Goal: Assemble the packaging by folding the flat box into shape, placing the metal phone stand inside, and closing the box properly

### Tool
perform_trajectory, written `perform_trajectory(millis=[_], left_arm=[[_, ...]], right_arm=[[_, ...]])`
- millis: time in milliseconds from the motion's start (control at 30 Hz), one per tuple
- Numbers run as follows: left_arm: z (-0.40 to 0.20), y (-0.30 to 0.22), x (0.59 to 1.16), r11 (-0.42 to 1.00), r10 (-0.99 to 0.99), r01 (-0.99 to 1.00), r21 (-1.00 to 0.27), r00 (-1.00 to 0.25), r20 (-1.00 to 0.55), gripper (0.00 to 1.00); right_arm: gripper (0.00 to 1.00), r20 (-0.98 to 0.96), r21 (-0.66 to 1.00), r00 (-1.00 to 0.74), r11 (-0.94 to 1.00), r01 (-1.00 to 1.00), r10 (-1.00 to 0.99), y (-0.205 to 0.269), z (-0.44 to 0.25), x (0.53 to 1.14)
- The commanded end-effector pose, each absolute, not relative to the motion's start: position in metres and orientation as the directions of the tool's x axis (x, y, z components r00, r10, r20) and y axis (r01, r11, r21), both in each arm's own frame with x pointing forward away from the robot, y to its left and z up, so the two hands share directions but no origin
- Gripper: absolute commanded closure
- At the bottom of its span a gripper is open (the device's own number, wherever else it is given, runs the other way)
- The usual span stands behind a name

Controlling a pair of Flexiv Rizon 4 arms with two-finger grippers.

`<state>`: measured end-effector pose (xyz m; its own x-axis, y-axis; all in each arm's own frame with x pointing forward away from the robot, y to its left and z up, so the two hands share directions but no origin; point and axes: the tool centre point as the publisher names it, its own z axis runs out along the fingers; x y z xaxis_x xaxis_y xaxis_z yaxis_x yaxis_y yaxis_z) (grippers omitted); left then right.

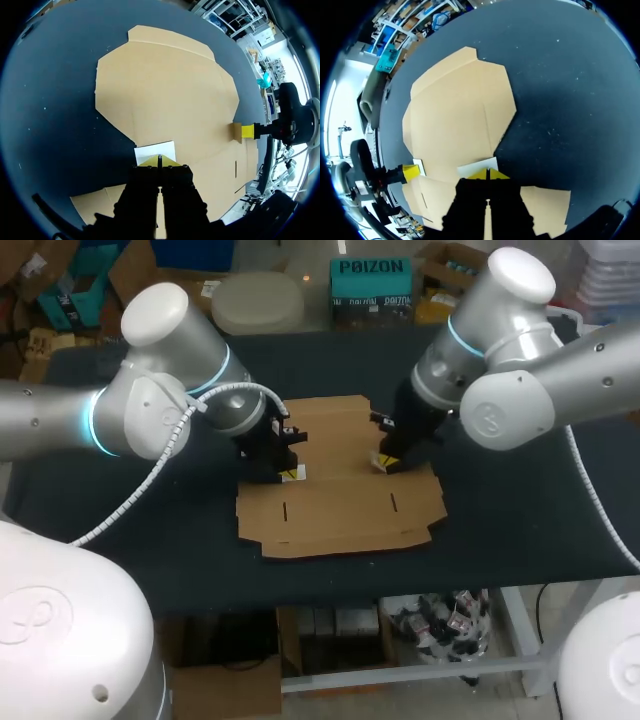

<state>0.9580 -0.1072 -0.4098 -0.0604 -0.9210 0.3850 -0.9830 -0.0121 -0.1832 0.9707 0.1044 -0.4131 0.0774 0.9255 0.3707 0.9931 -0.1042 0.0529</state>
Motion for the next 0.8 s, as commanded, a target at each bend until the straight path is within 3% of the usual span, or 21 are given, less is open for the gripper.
perform_trajectory(millis=[33,800], left_arm=[[-0.415,-0.110,0.960,-0.013,-0.925,-0.983,-0.182,-0.057,0.375,1.00],[-0.416,-0.108,0.959,-0.013,-0.928,-0.985,-0.173,-0.053,0.370,1.00]], right_arm=[[1.00,0.365,0.036,0.074,-0.094,0.995,0.928,0.111,-0.417,0.976],[1.00,0.339,0.019,0.028,-0.037,0.999,0.940,0.120,-0.437,0.972]])
